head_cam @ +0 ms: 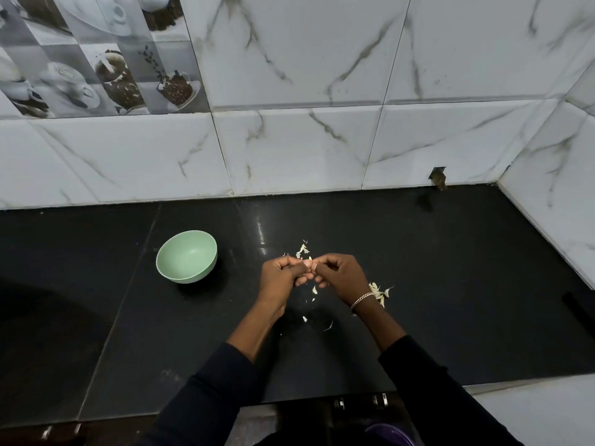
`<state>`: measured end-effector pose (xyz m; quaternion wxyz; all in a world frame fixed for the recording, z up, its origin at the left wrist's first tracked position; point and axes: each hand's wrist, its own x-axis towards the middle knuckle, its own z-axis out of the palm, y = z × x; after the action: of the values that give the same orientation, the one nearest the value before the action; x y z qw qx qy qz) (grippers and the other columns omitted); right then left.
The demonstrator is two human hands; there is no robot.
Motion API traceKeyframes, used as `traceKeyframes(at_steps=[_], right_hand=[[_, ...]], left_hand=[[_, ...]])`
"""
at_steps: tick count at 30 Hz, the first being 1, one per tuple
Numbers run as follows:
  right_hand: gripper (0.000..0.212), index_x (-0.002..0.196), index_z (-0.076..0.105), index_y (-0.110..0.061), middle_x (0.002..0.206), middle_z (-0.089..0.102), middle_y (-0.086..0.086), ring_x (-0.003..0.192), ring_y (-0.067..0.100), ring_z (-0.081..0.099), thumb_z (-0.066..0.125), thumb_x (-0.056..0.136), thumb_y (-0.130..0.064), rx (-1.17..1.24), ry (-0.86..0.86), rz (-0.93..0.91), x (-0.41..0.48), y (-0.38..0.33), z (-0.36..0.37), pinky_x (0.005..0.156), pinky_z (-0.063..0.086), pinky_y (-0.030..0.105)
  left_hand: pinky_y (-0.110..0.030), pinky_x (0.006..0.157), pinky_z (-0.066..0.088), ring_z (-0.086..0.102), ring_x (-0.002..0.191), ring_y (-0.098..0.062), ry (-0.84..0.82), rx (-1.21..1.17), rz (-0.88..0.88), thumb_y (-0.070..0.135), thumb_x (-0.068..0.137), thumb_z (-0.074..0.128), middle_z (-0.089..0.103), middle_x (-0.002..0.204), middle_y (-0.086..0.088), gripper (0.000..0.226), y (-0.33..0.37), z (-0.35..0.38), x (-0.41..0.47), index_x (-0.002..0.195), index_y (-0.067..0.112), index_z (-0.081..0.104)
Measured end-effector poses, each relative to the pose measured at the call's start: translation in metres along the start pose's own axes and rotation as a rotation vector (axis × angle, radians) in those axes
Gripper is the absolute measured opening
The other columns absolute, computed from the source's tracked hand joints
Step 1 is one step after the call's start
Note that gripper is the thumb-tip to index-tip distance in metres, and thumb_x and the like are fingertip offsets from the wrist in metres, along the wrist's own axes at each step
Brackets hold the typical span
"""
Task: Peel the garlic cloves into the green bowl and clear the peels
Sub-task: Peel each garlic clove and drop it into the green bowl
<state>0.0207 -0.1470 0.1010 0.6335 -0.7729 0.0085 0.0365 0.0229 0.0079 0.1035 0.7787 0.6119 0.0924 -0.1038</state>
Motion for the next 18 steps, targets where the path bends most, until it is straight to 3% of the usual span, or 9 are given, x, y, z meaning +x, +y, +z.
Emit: traceKeyframes(at_steps=[7, 14, 18], right_hand=[[0.015, 0.09, 0.075, -0.004, 0.07, 0.072, 0.012, 0.059, 0.014, 0.066, 0.076, 0.089, -0.019, -0.106, -0.052, -0.052, 0.001, -0.003, -0.004, 0.056, 0.054, 0.024], [0.008, 0.081, 0.073, -0.008, 0.065, 0.072, 0.002, 0.057, 0.009, 0.063, 0.075, 0.086, -0.014, -0.182, -0.011, -0.093, -0.001, -0.011, 0.0, 0.055, 0.052, 0.025], [0.009, 0.075, 0.071, -0.01, 0.057, 0.066, -0.008, 0.049, -0.001, 0.054, 0.074, 0.084, -0.01, -0.242, 0.011, -0.116, 0.0, -0.016, 0.003, 0.053, 0.04, 0.012]], left_hand=[[-0.021, 0.065, 0.056, 0.071, 0.068, -0.016, -0.127, 0.105, 0.035, -0.004, 0.088, 0.07, 0.07, 0.072, -0.008, 0.025, 0.005, -0.006, 0.004, 0.11, 0.006, 0.07], [-0.019, 0.065, 0.058, 0.074, 0.071, -0.02, -0.091, 0.049, 0.035, -0.006, 0.093, 0.063, 0.074, 0.084, -0.018, 0.013, 0.002, -0.009, 0.007, 0.102, -0.004, 0.072], [-0.018, 0.067, 0.058, 0.073, 0.075, -0.018, -0.044, 0.039, 0.057, -0.004, 0.094, 0.062, 0.074, 0.088, -0.02, 0.012, -0.003, -0.007, 0.007, 0.098, -0.002, 0.073]])
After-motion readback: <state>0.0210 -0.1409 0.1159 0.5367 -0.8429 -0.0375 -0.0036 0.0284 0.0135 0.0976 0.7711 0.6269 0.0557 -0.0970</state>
